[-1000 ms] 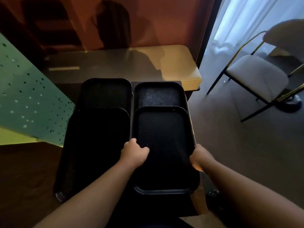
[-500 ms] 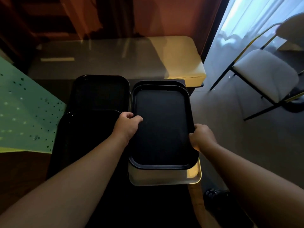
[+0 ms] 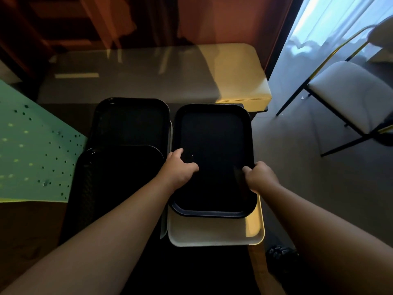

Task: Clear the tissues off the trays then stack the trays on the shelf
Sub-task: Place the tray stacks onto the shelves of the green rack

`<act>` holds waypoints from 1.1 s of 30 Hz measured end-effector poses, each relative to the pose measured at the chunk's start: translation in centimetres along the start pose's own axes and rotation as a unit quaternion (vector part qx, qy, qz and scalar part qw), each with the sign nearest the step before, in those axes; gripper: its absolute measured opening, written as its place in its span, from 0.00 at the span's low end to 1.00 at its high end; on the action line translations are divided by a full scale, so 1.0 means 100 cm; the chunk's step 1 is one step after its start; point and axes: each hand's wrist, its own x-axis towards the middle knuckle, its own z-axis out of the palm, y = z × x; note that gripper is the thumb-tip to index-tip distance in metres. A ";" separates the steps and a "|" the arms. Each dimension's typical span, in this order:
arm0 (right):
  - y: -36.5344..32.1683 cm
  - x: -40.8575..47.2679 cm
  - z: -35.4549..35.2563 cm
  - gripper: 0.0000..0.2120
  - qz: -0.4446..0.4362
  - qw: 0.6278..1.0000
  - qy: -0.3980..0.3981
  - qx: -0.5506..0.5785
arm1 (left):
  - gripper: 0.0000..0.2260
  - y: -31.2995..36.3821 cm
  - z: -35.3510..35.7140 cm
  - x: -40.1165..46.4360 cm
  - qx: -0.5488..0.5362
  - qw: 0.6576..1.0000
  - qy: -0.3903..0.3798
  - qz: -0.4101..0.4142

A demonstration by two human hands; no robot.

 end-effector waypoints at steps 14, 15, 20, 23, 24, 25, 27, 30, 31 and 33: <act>0.031 -0.061 -0.031 0.18 -0.046 0.958 -0.013 0.283 | 0.23 -0.016 -0.024 -0.040 0.020 0.995 0.094 0.001; 0.029 -0.069 -0.030 0.17 -0.047 0.955 -0.017 0.293 | 0.21 -0.018 -0.026 -0.046 0.020 0.995 0.098 0.002; 0.005 -0.109 0.003 0.18 -0.084 0.955 -0.035 0.283 | 0.21 -0.056 -0.048 -0.074 0.003 0.985 0.173 0.011; -0.014 -0.134 0.038 0.18 -0.103 0.960 -0.052 0.255 | 0.25 -0.099 -0.074 -0.087 -0.006 0.976 0.217 -0.018; -0.020 -0.141 0.052 0.18 -0.109 0.962 -0.056 0.243 | 0.25 -0.115 -0.083 -0.089 -0.014 0.974 0.226 -0.028; -0.025 -0.148 0.067 0.19 -0.115 0.965 -0.057 0.227 | 0.25 -0.128 -0.092 -0.093 -0.020 0.972 0.232 -0.037; -0.034 -0.159 0.097 0.19 -0.125 0.972 -0.055 0.189 | 0.24 -0.151 -0.108 -0.099 -0.023 0.968 0.245 -0.057; -0.040 -0.173 0.137 0.19 -0.126 0.978 -0.064 0.154 | 0.22 -0.179 -0.130 -0.106 -0.024 0.958 0.276 -0.070; -0.042 -0.178 0.147 0.19 -0.126 0.980 -0.067 0.140 | 0.22 -0.187 -0.136 -0.108 -0.024 0.957 0.280 -0.072; -0.046 -0.185 0.162 0.19 -0.133 0.983 -0.067 0.111 | 0.20 -0.204 -0.146 -0.108 -0.020 0.955 0.285 -0.077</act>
